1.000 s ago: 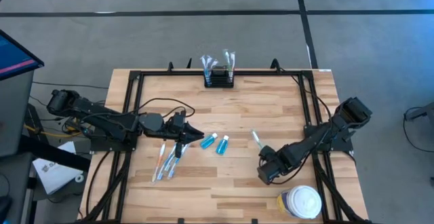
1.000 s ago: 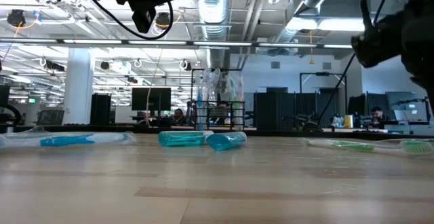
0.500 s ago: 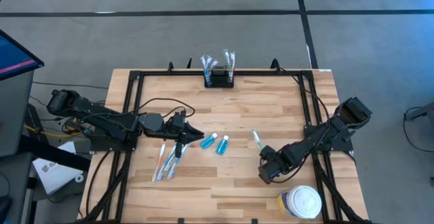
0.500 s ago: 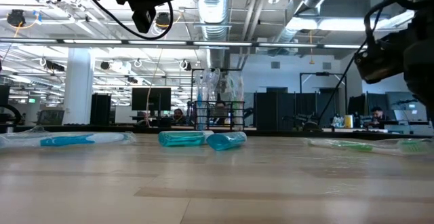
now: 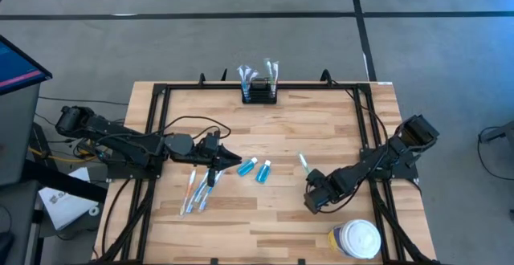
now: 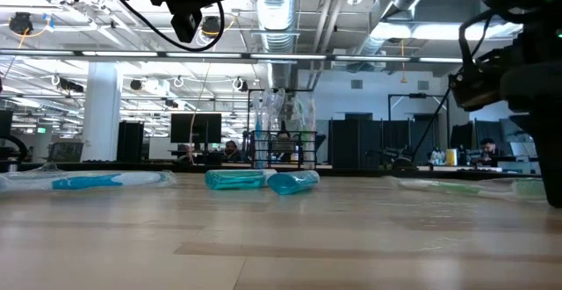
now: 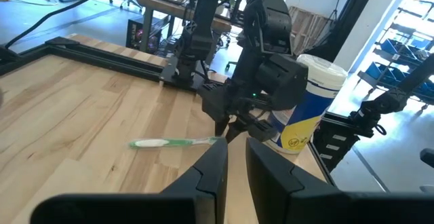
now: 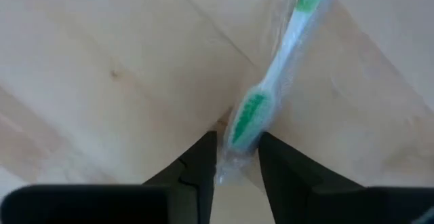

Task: Pick & Place toothbrushing station
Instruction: Put the right green toothbrush into the black wire organizer

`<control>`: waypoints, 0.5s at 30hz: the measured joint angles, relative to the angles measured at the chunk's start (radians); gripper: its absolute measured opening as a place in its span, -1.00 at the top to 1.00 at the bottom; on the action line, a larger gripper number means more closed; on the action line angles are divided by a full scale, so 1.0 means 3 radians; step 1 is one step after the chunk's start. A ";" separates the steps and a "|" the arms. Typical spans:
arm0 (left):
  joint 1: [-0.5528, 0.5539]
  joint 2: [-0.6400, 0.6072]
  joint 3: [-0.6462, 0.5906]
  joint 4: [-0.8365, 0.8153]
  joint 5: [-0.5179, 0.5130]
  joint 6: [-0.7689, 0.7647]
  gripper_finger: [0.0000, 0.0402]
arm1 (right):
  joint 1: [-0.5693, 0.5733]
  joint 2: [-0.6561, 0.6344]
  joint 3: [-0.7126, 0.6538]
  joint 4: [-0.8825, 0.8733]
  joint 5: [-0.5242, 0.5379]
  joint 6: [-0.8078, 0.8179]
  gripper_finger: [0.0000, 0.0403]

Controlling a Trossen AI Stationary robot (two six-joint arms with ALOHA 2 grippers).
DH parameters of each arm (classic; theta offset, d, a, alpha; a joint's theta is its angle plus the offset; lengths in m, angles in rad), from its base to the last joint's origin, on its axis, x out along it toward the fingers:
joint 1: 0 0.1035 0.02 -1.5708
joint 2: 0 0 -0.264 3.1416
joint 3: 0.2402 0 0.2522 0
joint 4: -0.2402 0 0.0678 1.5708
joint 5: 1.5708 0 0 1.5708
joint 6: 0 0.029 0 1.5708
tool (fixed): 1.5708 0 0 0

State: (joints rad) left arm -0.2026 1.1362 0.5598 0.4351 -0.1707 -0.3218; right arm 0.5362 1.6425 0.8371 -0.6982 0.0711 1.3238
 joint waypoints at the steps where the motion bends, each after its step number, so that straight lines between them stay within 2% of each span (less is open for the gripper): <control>1: 0.0001 0.0000 0.0000 0.0000 0.0000 0.0000 0.76 | 0.0000 0.0035 0.0013 0.0009 -0.0019 -0.0024 0.57; 5: 0.0001 0.0000 0.0000 -0.0001 0.0000 0.0001 0.76 | -0.0001 0.0039 0.0010 0.0025 -0.0049 -0.0111 0.71; 9: 0.0000 0.0000 0.0000 -0.0001 -0.0001 0.0003 0.76 | -0.0003 0.0032 0.0018 0.0005 -0.0062 -0.0146 0.95; 15: 0.0000 0.0000 0.0000 -0.0001 -0.0001 0.0006 0.76 | 0.0000 0.0044 0.0099 -0.0264 -0.0084 -0.0256 0.99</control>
State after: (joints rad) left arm -0.2025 1.1362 0.5598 0.4347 -0.1711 -0.3199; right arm 0.5361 1.6558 0.8669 -0.7773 0.0459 1.2469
